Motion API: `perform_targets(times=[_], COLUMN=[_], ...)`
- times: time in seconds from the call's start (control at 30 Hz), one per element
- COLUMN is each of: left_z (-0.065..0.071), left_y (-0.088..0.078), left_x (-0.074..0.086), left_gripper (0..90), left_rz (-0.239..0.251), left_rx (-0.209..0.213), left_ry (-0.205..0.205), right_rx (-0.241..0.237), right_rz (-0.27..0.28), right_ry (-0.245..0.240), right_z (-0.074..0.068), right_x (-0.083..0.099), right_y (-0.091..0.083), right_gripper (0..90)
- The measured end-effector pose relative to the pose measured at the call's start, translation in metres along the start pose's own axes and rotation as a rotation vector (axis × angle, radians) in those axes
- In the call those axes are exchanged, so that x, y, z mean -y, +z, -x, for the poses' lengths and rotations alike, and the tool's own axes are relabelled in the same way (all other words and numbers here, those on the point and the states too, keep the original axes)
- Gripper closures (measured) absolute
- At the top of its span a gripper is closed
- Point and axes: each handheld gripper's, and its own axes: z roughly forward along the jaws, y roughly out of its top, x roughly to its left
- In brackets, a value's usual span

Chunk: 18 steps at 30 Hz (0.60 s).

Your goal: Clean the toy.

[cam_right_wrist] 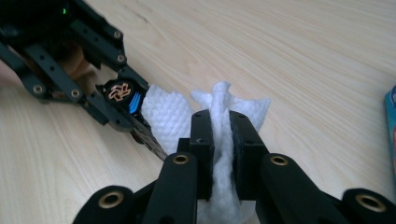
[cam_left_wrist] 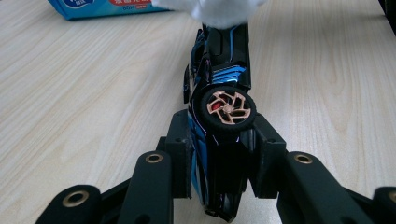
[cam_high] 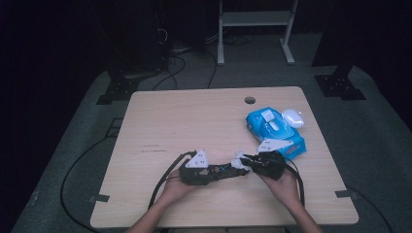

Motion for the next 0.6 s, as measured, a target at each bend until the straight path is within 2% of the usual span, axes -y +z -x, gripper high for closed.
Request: perform_targets(times=[0.07, 0.13, 0.27, 0.33, 0.4, 0.5, 0.53, 0.6], left_z=[-0.001, -0.001, -0.001, -0.002, -0.002, -0.004, -0.004, -0.004], left_y=[-0.001, -0.001, -0.002, -0.002, -0.002, -0.003, -0.004, -0.005], left_x=[0.0, 0.0, 0.0, 0.001, 0.001, 0.001, 0.001, 0.001], left_gripper=[65.9, 66.1, 66.0, 66.1, 66.0, 66.1, 66.1, 66.1], left_rz=[-0.004, -0.004, -0.006, -0.008, -0.006, -0.01, -0.012, -0.014], left_rx=[0.0, 0.002, 0.001, 0.0, 0.001, -0.002, 0.0, -0.004], left_ry=[0.0, 0.0, -0.001, -0.001, -0.005, -0.008, -0.009, -0.008], right_rx=[0.009, 0.01, 0.053, 0.03, 0.001, -0.001, 0.0, -0.014], right_rz=[-0.004, 0.005, -0.002, 0.029, 0.054, 0.037, 0.026, 0.047], right_ry=[-0.006, 0.036, 0.107, 0.119, 0.109, 0.07, 0.069, 0.1], right_z=[0.002, 0.012, 0.029, 0.028, 0.023, 0.015, 0.016, 0.022], right_x=[0.0, 0.004, 0.012, 0.012, 0.009, 0.006, 0.008, 0.012], right_y=[-0.001, -0.005, -0.011, -0.013, -0.013, -0.007, -0.005, -0.004], right_gripper=[80.5, 80.5, 80.5, 80.6, 80.6, 80.5, 80.5, 80.5])
